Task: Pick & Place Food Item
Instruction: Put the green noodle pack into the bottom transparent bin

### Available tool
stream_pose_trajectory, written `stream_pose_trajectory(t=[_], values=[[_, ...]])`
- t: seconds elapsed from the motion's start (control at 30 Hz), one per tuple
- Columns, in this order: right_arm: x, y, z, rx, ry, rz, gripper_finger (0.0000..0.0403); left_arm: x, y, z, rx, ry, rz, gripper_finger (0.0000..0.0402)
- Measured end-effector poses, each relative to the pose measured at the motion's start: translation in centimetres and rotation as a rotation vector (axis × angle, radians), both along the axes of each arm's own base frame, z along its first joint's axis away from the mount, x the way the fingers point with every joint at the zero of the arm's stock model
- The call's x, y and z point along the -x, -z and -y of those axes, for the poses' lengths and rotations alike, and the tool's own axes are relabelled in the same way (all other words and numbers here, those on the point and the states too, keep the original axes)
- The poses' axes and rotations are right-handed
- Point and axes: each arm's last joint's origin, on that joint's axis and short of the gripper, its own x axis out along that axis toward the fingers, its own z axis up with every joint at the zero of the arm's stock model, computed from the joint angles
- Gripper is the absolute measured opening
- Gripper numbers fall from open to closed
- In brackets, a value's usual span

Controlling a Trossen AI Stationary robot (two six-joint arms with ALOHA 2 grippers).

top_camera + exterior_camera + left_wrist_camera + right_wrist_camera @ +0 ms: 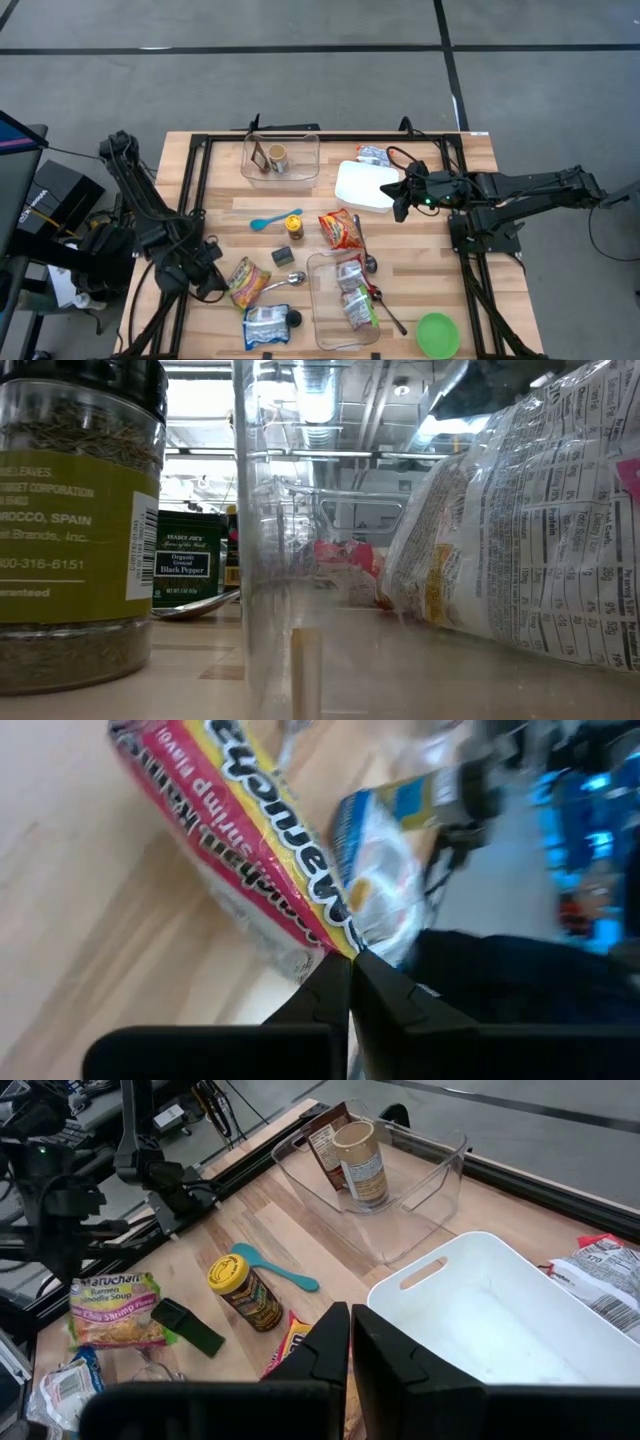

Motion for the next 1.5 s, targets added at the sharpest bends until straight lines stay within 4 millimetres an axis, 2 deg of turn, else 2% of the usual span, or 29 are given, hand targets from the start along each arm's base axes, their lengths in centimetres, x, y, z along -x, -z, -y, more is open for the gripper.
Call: stream_pose_trajectory(t=[0.47,0.6,1.03,1.3,1.5], values=[[0.0,0.0,0.0,0.0,0.0,0.0,0.0011,0.1,-3.0,-1.4,0.157,-0.186,0.248,0.0],[0.0,0.0,0.0,0.0,0.0,0.0,0.0011,-0.1,-3.9,-1.1,0.161,-0.177,0.338,0.0],[0.0,0.0,0.0,0.0,0.0,0.0,0.0011,-0.5,-7.9,-1.1,0.103,-0.238,0.712,0.0],[0.0,0.0,0.0,0.0,0.0,0.0,0.0011,-0.2,-10.3,-1.7,-0.031,-0.262,0.929,0.0],[0.0,0.0,0.0,0.0,0.0,0.0,0.0011,0.0,-11.3,-2.1,-0.119,-0.282,1.02,0.0]])
